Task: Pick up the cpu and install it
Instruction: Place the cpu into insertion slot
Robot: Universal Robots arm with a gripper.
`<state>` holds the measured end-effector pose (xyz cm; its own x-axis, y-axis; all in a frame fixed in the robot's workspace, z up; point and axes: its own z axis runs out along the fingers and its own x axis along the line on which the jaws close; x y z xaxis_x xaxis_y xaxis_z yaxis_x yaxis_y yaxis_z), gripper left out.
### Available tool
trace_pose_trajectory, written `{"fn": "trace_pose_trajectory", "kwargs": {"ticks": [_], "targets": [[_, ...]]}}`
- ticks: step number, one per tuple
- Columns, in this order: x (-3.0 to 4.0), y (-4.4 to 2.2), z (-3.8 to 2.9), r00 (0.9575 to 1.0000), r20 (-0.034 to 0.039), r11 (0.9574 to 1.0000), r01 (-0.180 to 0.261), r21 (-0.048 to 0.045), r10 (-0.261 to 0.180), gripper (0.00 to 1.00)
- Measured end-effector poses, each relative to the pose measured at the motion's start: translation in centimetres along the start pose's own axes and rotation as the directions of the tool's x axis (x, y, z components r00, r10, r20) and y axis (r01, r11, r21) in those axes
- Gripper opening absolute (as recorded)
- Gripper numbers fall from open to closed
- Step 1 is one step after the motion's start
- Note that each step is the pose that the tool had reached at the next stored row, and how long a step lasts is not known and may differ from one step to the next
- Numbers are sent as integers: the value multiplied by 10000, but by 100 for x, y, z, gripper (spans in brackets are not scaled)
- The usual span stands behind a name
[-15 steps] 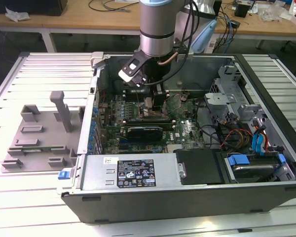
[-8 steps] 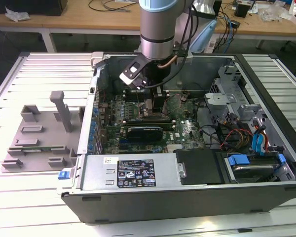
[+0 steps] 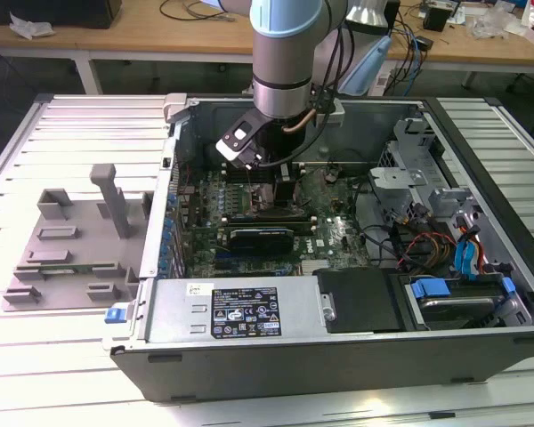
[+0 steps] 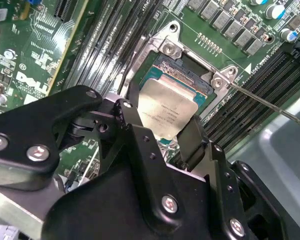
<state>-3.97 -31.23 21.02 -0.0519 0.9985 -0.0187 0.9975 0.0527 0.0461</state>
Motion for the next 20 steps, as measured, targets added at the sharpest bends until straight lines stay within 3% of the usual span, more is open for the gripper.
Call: {"fn": "trace_pose_trajectory", "kwargs": {"ticks": [14, 20], "targets": [[47, -19, 125, 9998, 2, 9998, -174, 3, 174, 55], [47, -19, 124, 9995, 9, 9995, -309, 5, 309, 55]]}}
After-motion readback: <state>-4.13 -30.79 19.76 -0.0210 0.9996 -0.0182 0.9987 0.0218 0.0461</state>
